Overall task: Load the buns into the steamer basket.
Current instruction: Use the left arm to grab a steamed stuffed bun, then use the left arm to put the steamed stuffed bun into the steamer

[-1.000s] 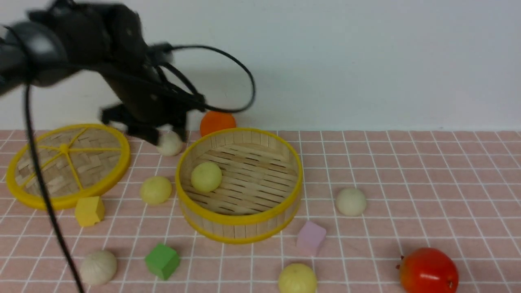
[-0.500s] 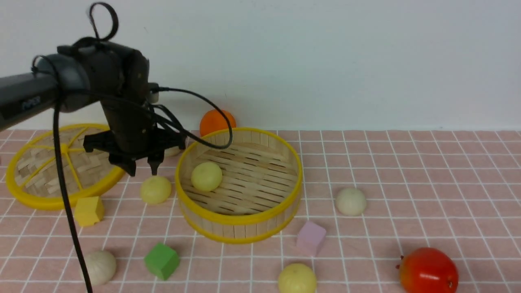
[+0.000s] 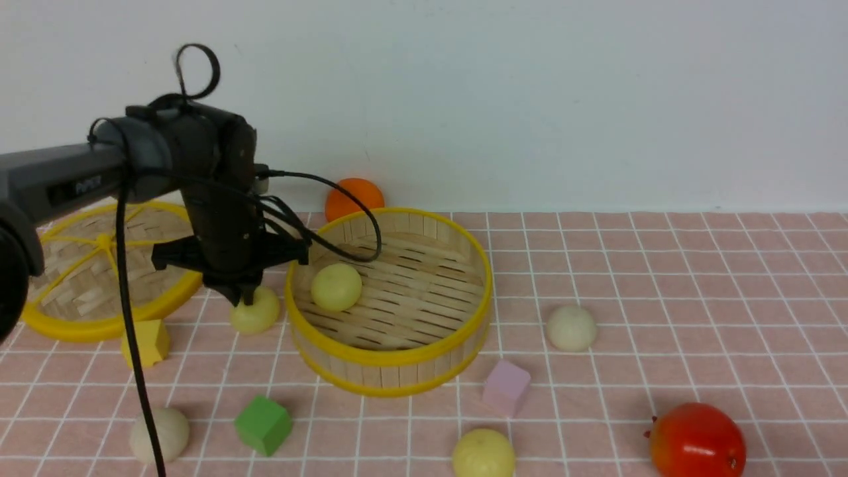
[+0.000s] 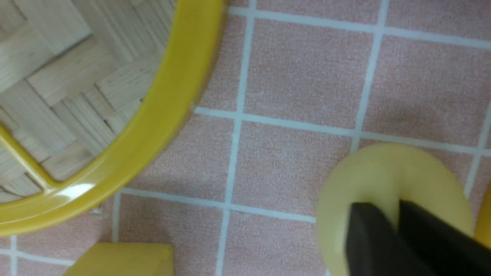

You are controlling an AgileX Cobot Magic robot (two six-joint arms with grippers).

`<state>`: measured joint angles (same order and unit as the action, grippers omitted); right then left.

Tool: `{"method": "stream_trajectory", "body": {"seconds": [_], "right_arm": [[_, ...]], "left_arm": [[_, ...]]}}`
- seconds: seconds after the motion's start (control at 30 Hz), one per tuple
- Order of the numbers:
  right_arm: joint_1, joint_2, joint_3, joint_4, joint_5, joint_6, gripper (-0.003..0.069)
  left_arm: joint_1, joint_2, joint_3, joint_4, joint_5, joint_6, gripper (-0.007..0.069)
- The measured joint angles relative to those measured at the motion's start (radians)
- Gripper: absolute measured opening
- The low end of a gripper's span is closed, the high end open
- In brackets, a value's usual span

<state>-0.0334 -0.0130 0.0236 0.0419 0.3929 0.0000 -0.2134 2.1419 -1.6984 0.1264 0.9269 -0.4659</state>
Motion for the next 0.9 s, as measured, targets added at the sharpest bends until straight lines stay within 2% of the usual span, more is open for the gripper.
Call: {"method": "stream_trajectory", "body": {"seconds": [0.23, 0.3, 0.43, 0.63, 0.9], "right_arm": [[0.000, 0.000, 0.000, 0.000, 0.000, 0.000, 0.0239], [0.000, 0.000, 0.000, 0.000, 0.000, 0.000, 0.0239], [0.000, 0.000, 0.000, 0.000, 0.000, 0.000, 0.0239], [0.000, 0.000, 0.000, 0.000, 0.000, 0.000, 0.0239], [0.000, 0.000, 0.000, 0.000, 0.000, 0.000, 0.0239]], "left_arm": [[0.035, -0.122, -0.069, -0.163, 0.091, 0.087, 0.0013], [0.007, -0.180, -0.080, -0.278, 0.103, 0.162, 0.0013], [-0.063, -0.197, -0.061, -0.388, 0.131, 0.211, 0.0013], [-0.155, -0.182, 0.053, -0.405, 0.059, 0.216, 0.0013], [-0.177, -0.113, 0.082, -0.400, -0.052, 0.188, 0.0039]]}}
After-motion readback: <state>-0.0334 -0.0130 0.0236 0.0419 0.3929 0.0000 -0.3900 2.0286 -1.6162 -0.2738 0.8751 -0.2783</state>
